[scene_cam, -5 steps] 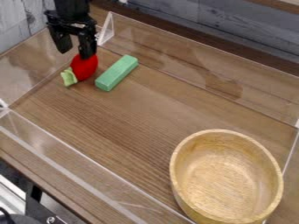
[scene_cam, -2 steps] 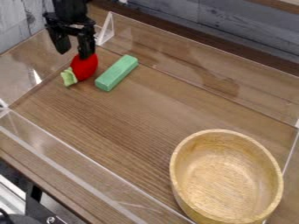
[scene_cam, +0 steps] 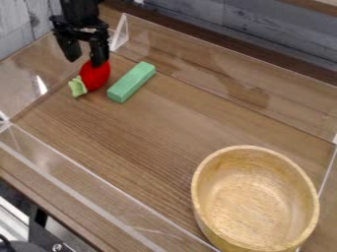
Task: Move the red object to the right side of the table
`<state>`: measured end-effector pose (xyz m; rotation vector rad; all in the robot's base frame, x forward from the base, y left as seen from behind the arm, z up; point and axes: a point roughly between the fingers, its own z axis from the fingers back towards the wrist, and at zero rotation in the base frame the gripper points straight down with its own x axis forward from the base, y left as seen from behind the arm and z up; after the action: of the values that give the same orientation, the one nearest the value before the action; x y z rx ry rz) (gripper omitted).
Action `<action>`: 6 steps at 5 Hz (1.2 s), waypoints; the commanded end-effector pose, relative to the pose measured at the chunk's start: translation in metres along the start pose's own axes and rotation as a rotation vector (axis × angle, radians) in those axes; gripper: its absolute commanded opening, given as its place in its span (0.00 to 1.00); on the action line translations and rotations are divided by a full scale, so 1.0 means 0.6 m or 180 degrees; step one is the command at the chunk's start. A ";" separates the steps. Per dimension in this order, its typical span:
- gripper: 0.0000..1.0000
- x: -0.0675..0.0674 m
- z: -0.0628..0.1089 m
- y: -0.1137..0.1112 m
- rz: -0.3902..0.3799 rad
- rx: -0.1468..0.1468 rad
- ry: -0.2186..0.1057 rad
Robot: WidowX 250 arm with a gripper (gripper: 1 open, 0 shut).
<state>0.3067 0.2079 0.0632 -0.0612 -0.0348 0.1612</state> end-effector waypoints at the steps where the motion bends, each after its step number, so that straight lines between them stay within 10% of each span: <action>1: 1.00 0.011 0.038 0.015 0.0063 0.0081 -0.0212; 6: 1.00 0.009 -0.027 -0.007 -0.0254 0.0149 -0.0009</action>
<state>0.3095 0.2005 0.0332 -0.0397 -0.0048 0.0875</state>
